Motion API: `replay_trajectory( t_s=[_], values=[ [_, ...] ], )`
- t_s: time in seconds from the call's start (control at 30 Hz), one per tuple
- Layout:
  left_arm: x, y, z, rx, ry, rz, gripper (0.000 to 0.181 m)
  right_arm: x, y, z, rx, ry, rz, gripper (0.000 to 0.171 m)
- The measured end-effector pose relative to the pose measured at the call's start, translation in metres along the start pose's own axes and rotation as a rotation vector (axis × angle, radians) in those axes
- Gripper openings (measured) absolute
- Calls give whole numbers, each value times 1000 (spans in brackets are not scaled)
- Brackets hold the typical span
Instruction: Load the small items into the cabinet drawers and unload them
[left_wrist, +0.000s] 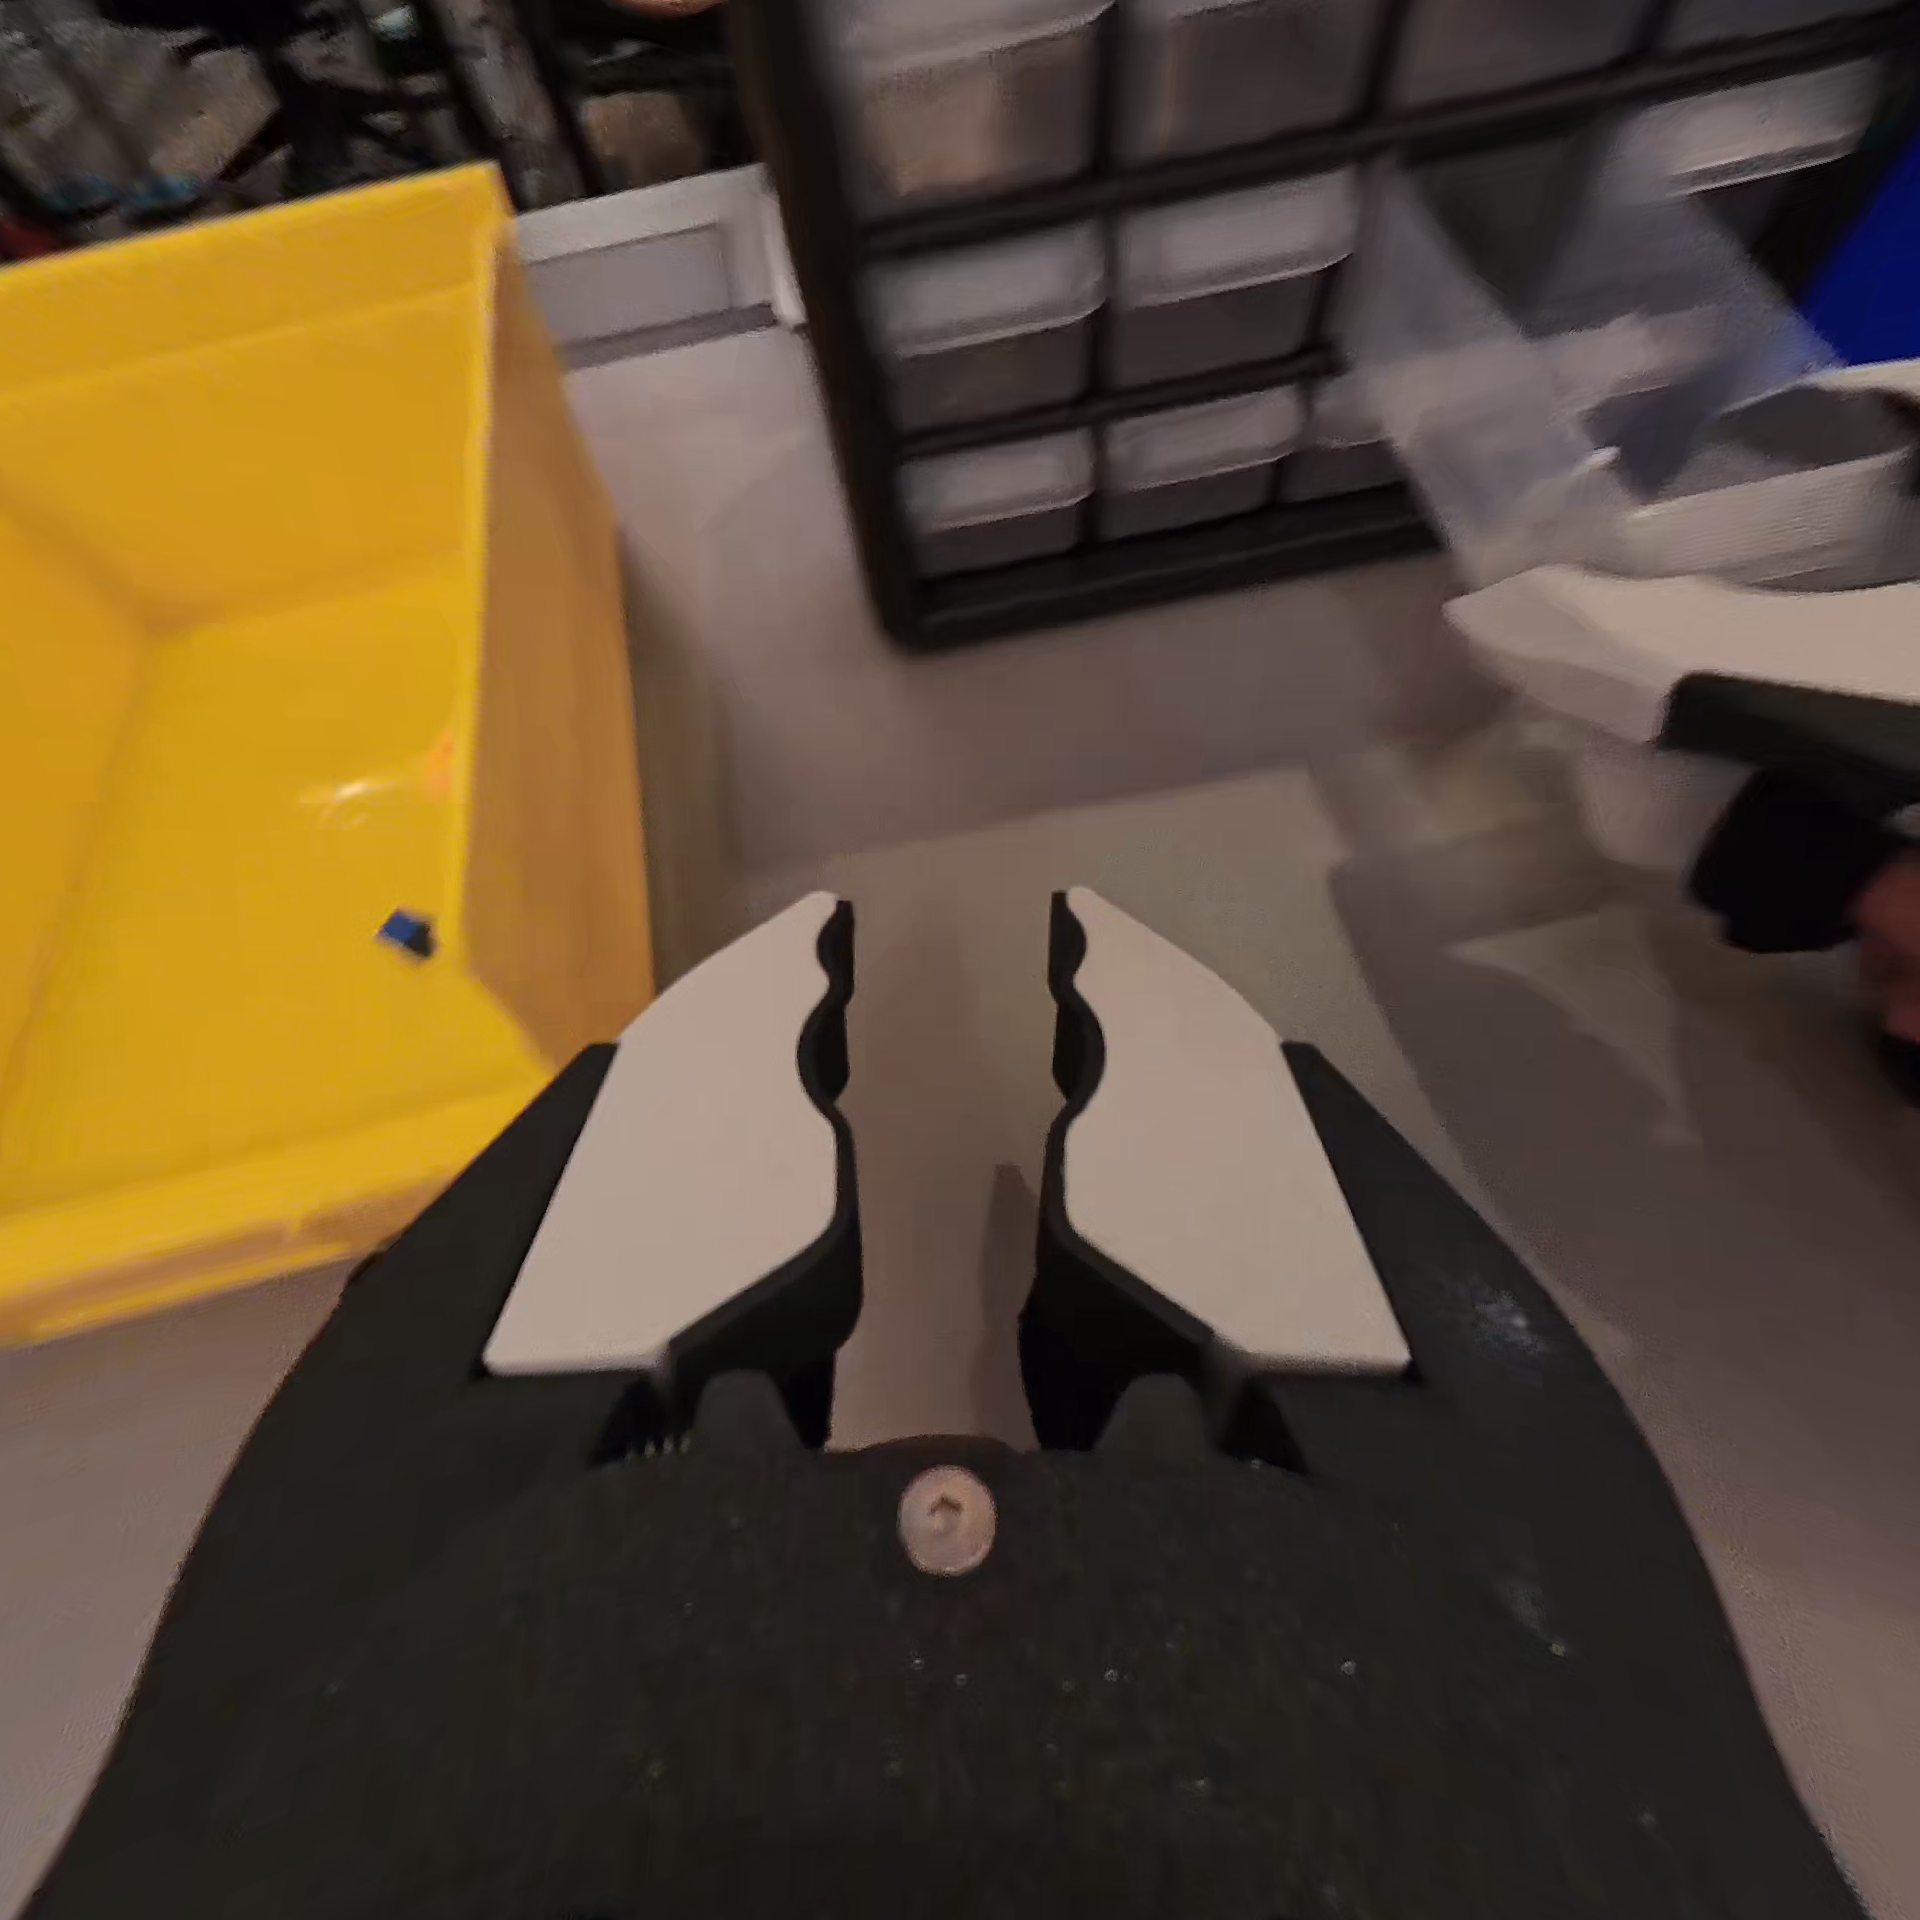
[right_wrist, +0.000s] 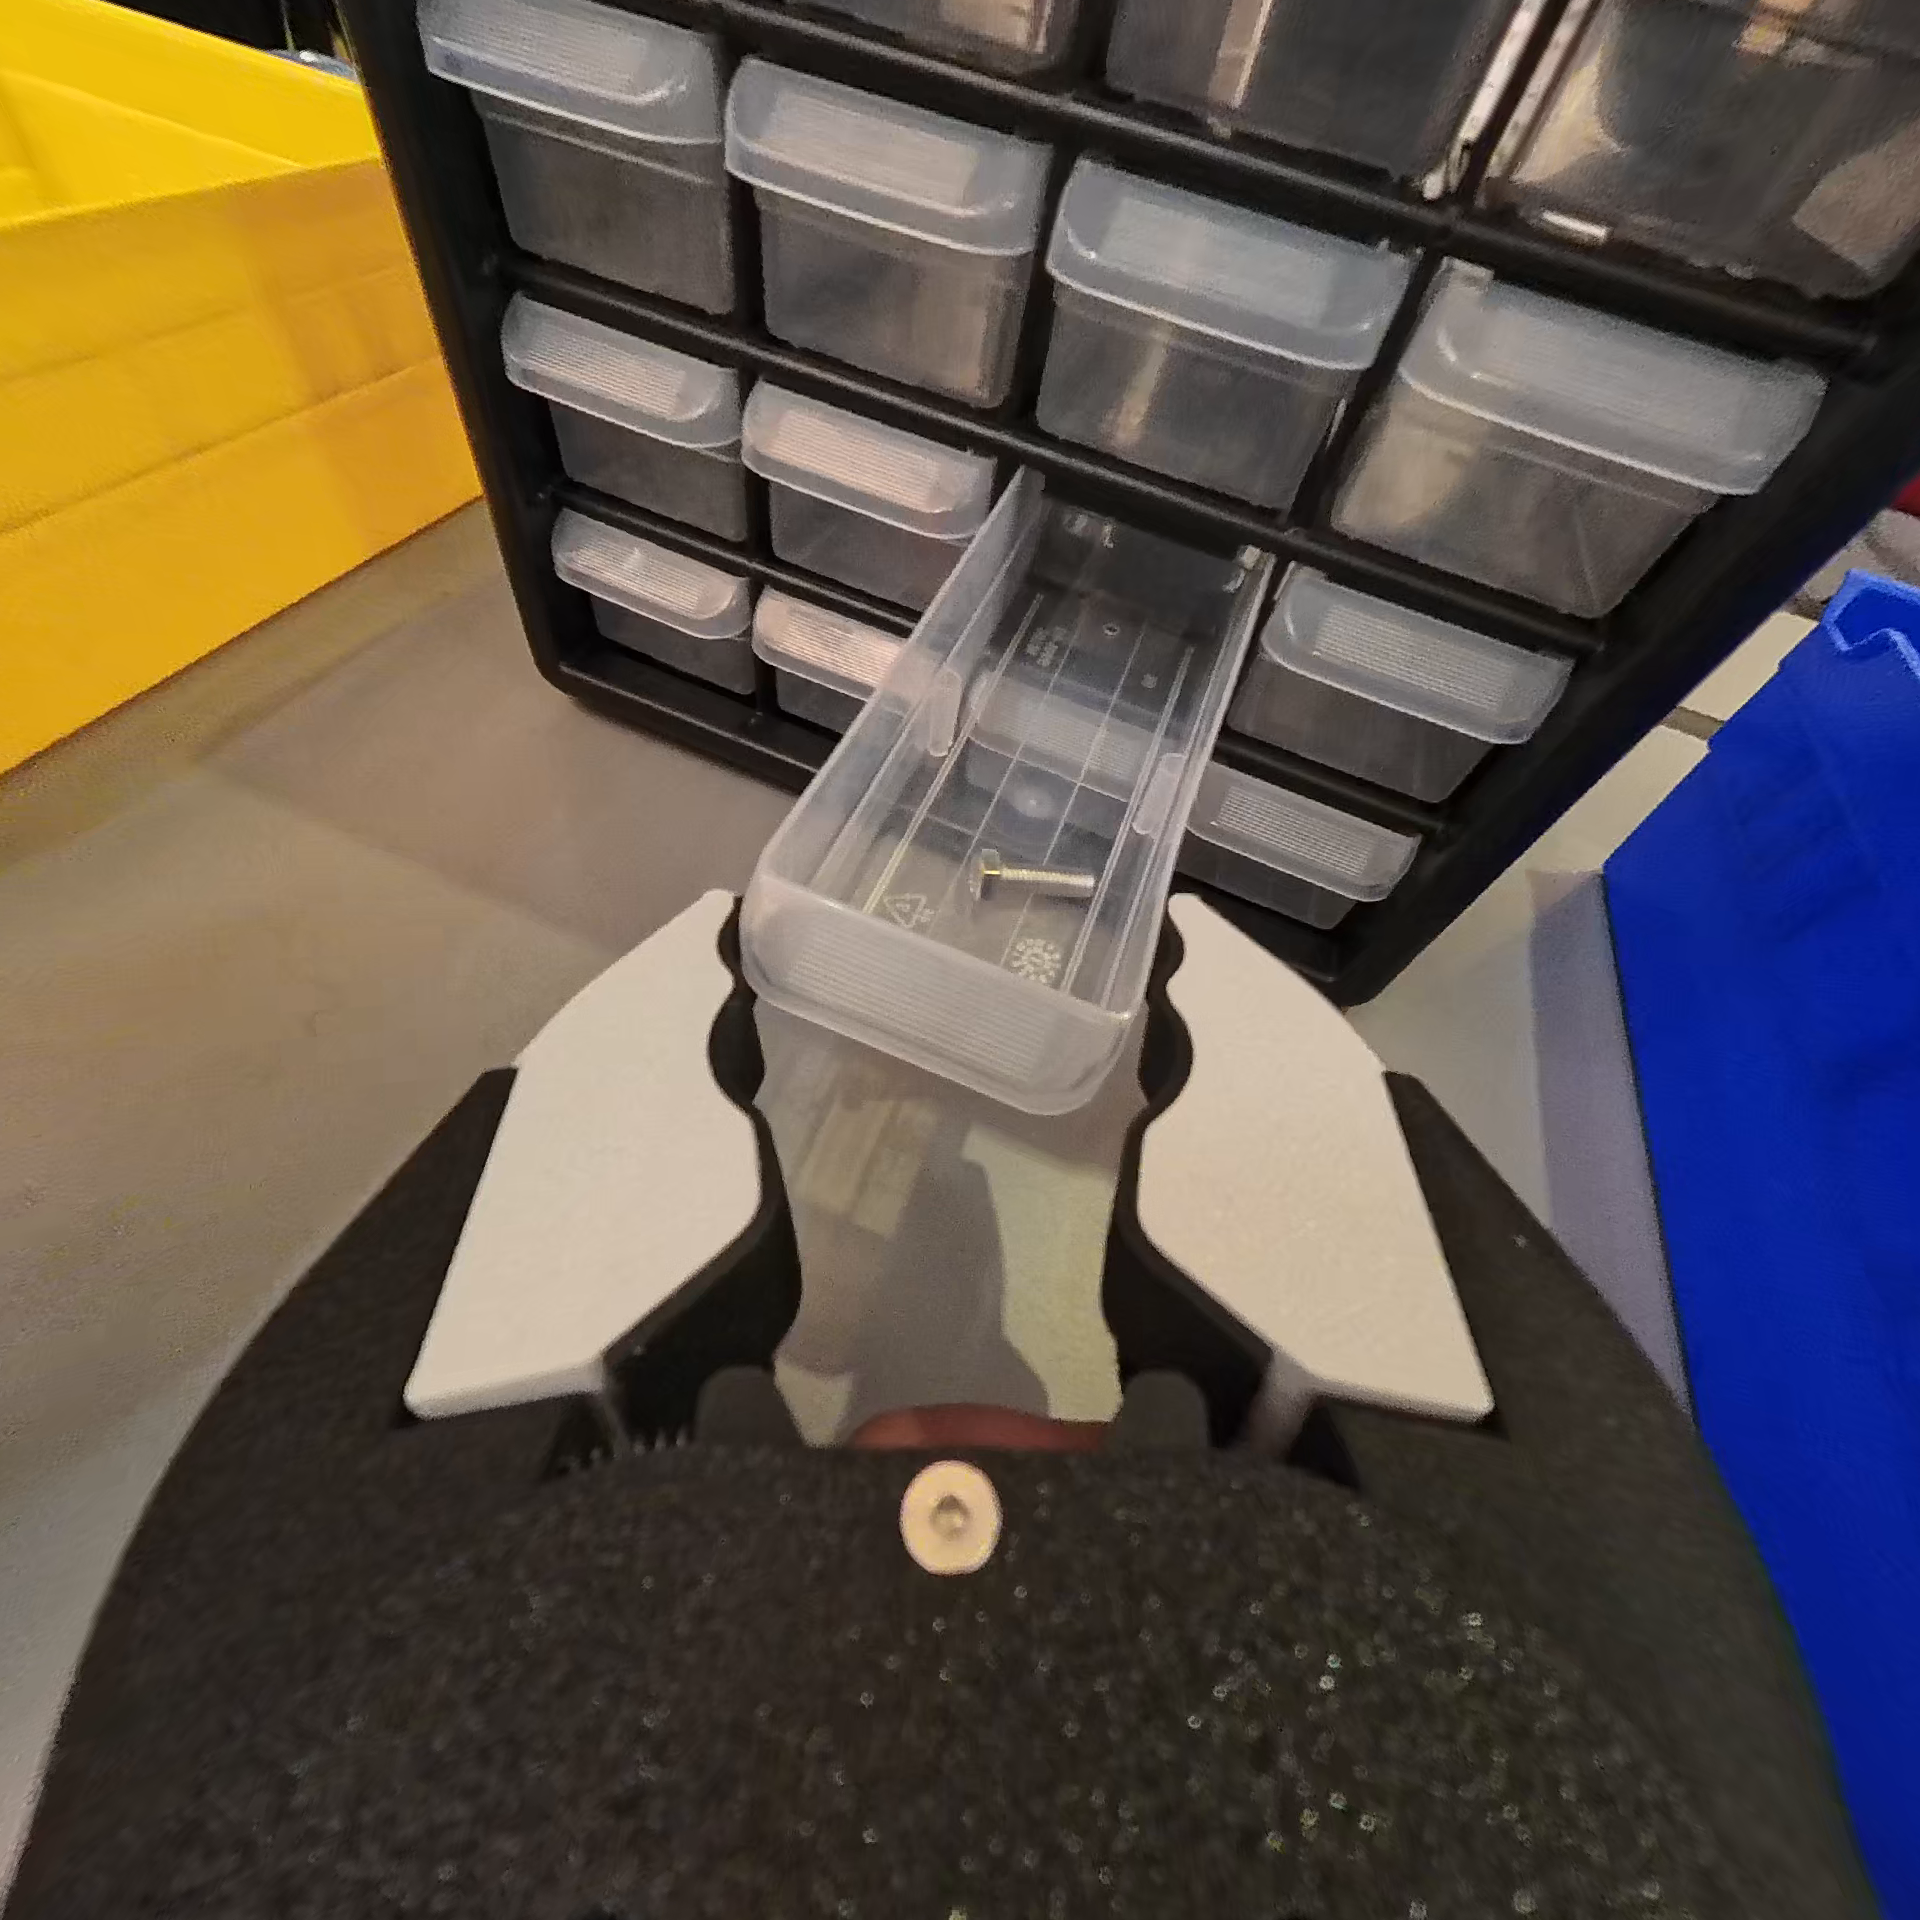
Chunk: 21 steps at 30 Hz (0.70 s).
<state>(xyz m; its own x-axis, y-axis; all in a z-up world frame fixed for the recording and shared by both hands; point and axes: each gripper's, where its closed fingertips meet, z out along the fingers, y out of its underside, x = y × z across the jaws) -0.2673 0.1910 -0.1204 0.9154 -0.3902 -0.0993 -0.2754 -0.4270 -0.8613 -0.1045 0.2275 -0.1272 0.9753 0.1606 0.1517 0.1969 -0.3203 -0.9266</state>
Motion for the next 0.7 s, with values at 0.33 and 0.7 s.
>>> replay_trajectory(
  t_s=[0.33,0.7],
  values=[
    [-13,11,-5,19,-86,-38,36,0,0,0,7,4,-13,71],
    [-15,12,-2,17,-87,-42,36,0,-4,6,21,29,-45,72]
  ],
)
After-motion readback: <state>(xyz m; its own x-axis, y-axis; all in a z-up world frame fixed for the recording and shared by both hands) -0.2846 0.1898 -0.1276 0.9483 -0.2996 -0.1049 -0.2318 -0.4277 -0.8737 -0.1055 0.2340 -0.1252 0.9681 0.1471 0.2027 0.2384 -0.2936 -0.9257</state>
